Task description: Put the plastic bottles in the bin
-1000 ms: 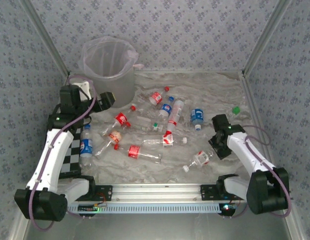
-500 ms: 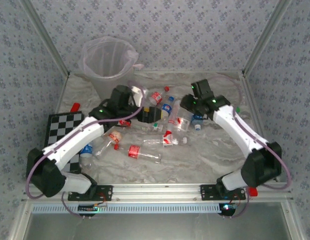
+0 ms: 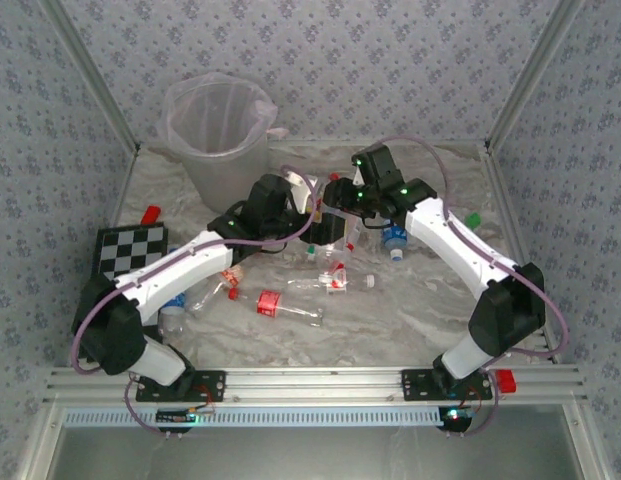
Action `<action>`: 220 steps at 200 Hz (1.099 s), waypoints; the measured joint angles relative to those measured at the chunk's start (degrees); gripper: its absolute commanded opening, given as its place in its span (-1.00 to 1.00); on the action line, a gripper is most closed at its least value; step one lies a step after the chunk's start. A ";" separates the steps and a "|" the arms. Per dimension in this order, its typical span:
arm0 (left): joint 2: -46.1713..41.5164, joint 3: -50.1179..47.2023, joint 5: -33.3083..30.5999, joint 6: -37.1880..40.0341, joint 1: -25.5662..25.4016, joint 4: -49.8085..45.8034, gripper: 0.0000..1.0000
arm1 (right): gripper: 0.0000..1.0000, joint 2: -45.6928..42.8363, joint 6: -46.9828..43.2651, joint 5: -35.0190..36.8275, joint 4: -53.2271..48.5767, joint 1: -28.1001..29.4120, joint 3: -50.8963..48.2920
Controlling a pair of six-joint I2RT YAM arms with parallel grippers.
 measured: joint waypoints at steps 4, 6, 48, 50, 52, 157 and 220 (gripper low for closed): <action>0.04 -0.04 -0.24 0.00 0.00 0.07 0.91 | -0.09 0.00 0.00 -0.02 0.02 0.15 0.04; 0.07 -0.13 -0.42 0.00 0.00 0.15 0.92 | -0.09 0.00 0.00 -0.09 0.02 0.20 0.09; 0.48 -1.46 -1.68 -0.44 0.00 2.29 0.71 | -0.09 -0.57 0.02 -1.01 0.20 0.42 0.68; 0.55 -1.46 -1.68 -0.42 0.00 2.36 0.67 | -0.09 -0.63 0.02 -1.01 0.22 0.39 0.68; 0.63 -1.46 -1.68 -0.59 0.00 2.51 0.64 | -0.10 -0.63 0.02 -1.01 0.24 0.39 0.68; 3.23 3.13 -1.20 -0.85 0.85 0.07 0.03 | 0.95 -3.23 -1.33 -4.15 2.27 -3.37 0.33; 7.13 25.46 -1.49 4.63 10.23 -13.94 -0.21 | 0.99 -7.96 -8.15 -2.80 2.49 -18.56 0.83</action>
